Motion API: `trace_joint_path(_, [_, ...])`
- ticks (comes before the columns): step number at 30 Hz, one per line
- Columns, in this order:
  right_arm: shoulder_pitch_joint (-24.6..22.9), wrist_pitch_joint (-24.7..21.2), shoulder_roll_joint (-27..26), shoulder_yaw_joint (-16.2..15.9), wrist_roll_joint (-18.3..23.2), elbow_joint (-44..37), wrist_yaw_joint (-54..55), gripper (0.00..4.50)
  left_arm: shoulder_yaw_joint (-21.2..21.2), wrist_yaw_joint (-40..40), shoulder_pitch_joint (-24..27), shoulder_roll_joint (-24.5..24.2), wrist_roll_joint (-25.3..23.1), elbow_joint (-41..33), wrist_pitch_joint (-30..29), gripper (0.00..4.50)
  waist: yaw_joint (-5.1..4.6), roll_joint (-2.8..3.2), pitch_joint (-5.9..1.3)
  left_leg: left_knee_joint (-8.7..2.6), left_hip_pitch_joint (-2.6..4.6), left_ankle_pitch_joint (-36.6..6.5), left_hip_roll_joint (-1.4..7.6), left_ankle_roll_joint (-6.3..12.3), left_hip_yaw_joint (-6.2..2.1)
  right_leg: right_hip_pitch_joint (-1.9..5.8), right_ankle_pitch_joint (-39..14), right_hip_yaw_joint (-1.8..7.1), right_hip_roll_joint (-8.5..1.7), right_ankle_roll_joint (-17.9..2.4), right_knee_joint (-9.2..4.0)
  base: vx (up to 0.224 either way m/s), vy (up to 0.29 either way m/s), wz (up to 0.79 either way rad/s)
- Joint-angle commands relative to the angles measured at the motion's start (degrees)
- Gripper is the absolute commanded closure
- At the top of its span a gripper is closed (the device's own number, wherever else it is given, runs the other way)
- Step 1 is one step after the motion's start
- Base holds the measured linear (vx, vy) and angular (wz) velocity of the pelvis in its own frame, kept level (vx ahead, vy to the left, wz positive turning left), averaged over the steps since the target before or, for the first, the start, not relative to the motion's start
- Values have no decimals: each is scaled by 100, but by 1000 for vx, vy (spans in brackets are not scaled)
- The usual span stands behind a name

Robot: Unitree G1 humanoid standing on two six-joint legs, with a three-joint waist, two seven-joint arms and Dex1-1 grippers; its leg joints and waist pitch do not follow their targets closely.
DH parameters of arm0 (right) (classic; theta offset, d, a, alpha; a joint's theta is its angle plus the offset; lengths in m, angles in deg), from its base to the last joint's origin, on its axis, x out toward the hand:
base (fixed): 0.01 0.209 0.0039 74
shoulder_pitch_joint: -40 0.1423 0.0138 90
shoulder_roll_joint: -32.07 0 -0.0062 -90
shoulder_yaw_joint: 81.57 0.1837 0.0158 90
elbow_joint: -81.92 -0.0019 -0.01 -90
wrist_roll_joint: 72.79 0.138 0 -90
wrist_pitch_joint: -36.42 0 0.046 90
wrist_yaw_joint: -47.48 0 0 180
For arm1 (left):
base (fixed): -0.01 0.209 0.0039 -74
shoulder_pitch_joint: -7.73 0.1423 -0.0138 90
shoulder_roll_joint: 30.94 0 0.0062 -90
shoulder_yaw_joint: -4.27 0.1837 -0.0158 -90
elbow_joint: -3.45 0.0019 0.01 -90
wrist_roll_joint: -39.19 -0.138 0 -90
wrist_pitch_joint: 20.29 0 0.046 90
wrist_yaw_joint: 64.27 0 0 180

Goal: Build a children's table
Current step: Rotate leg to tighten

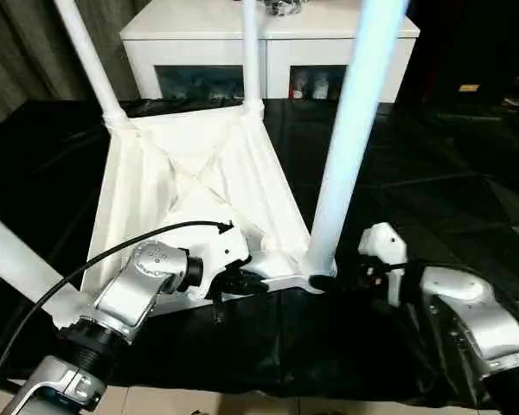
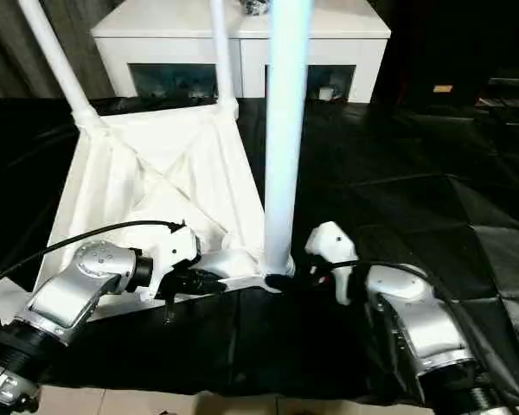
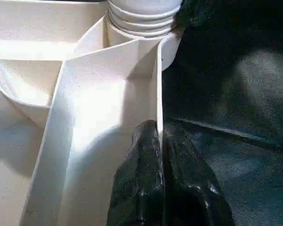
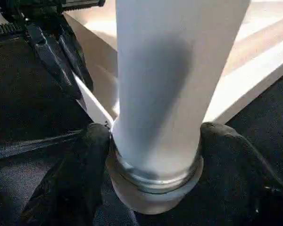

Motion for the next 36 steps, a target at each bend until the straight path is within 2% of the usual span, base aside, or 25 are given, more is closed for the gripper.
trace_joint_path(1, [59, 16, 30, -89, -59, -56, -64, 130, -29, 133, -160, 41, 166, -267, 134, 450, -18, -76, -324, -447, 66, -1123, 186, 413, -51, 312, -1034, 175, -166, -1454, -284, 0, 0, 0])
trace_joint_path(4, [67, -21, 52, -114, 0, -12, -186, 130, -57, 171, -152, 20, 150, -299, 108, 450, -17, -79, -338, -430, 64, -1004, 181, 465, -41, 312, -903, 175, -168, -1459, -273, 0, 0, 0])
trace_joint_path(5, [77, -46, 28, -78, 42, 16, -190, 147, -58, 182, -149, 12, 150, -311, 95, 450, -13, -76, -345, -419, 54, -880, 180, 533, -41, 317, -758, 172, -167, -1492, -252, 0, 0, 0])
trace_joint_path(7, [92, -87, -21, -17, 86, 39, -190, 147, -54, 184, -147, 1, 155, -313, 84, 450, -10, -74, -353, -406, 51, -792, 176, 581, -39, 320, -650, 170, -167, -1526, -241, 0, 0, 0])
trace_joint_path(9, [101, -120, -73, 38, 146, 61, -194, 173, -51, 187, -144, -1, 156, -311, 87, 450, -9, -77, -350, -406, 47, -798, 177, 601, -37, 321, -678, 167, -169, -1532, -244, 0, 0, 0])
trace_joint_path(13, [93, -183, -158, 113, 288, 81, -204, 181, -46, 215, -137, -2, 158, -308, 63, 450, -16, -79, -345, -414, 47, -912, 179, 573, -42, 323, -863, 164, -173, -1511, -258, 0, 0, 0])
trace_joint_path(20, [57, -277, -331, 225, 431, 174, -109, 185, -24, 231, -112, -12, 137, -297, 35, 450, -22, -88, -347, -406, 43, -886, 174, 547, -40, 320, -873, 166, -172, -1494, -255, 0, 0, 0])
trace_joint_path(22, [120, -296, -559, 264, 229, 447, 391, 185, 30, 70, -124, 51, 13, -182, 7, 450, -26, -82, -339, -411, 41, -938, 175, 521, -40, 310, -986, 166, -174, -1475, -263, 0, 0, 0])
trace_joint_path(24, [252, -261, -902, 225, -264, 945, 1333, 185, 103, -350, -191, 288, -213, 91, -16, 450, -64, -80, -305, -443, 22, -1085, 166, 380, -47, 292, -1311, 159, -163, -1383, -304, 0, 0, 0])
trace_joint_path(25, [252, -261, -902, 225, -264, 945, 1333, 185, 103, -350, -191, 288, -213, 91, -16, 450, -107, -92, -279, -470, 23, -1400, 145, 213, -55, 296, -1869, 140, -171, -1219, -363, 0, 0, 0])
trace_joint_path(26, [371, -283, -1210, 242, -542, 1283, 2090, 185, 141, -773, -282, 552, -381, 347, -84, 450, -119, -75, -284, -479, 29, -1509, 146, 118, -79, 303, -2082, 133, -187, -1140, -363, 0, 0, 0])
trace_joint_path(27, [508, -366, -1532, 321, -734, 1574, 2859, 185, 165, -1205, -399, 824, -535, 619, -157, 450, -173, -81, -274, -485, 52, -1676, 138, -9, -85, 262, -2341, 138, -182, -1021, -403, 0, 0, 0])
trace_joint_path(28, [542, -388, -1600, 345, -766, 1632, 3025, 185, 166, -1299, -430, 886, -564, 679, -170, 450, -202, -77, -278, -485, 67, -1743, 134, -59, -88, 242, -2385, 140, -178, -1004, -417, 0, 0, 0])
trace_joint_path(29, [671, -475, -1856, 441, -881, 1845, 3649, 186, 169, -1650, -552, 1118, -668, 909, -216, 450, -268, -77, -263, -505, 70, -1941, 118, -141, -108, 255, -2499, 126, -171, -936, -443, 0, 0, 0])
trace_joint_path(30, [771, -559, -2038, 477, -933, 1979, 4021, 186, 117, -1998, -662, 1338, -711, 1103, -280, 450, -284, -92, -265, -508, 81, -2037, 112, -138, -115, 256, -2576, 115, -169, -899, -462, 0, 0, 0])
trace_joint_path(31, [837, -608, -2151, 494, -963, 2069, 4245, 186, 76, -2227, -734, 1481, -735, 1226, -329, 450, -307, -83, -248, -506, 130, -2258, 105, -126, -113, 220, -2782, 102, -163, -840, -507, 0, 0, 0])
trace_joint_path(32, [839, -609, -2154, 494, -964, 2071, 4252, 186, 75, -2233, -736, 1485, -736, 1230, -330, 450, -327, -91, -241, -498, 143, -2362, 90, -106, -110, 207, -2895, 91, -153, -802, -530, 0, 0, 0])
trace_joint_path(33, [1041, -632, -2432, 532, -1014, 2319, 4725, 186, -65, -2885, -951, 1850, -823, 1598, -375, 450, -334, -91, -267, -498, 135, -2371, 84, -50, -132, 247, -2973, 74, -173, -733, -548, 0, 0, 0])
trace_joint_path(34, [1147, -618, -2552, 553, -1020, 2447, 4881, 186, -92, -3073, -1033, 1974, -871, 1737, -337, 450, -353, -77, -254, -499, 137, -2371, 81, -35, -116, 210, -3003, 76, -159, -716, -569, 0, 0, 0])
trace_joint_path(35, [1268, -584, -2655, 545, -1055, 2577, 5020, 186, -120, -3272, -1109, 2087, -927, 1861, -290, 450, -363, -79, -252, -476, 191, -2479, 64, -44, -116, 159, -3094, 56, -141, -702, -609, 0, 0, 0])
trace_joint_path(36, [1357, -524, -2717, 519, -1101, 2679, 5072, 186, -135, -3346, -1155, 2146, -959, 1937, -241, 450, -352, -94, -258, -479, 179, -2464, 55, -4, -129, 184, -3141, 40, -151, -668, -614, 0, 0, 0])
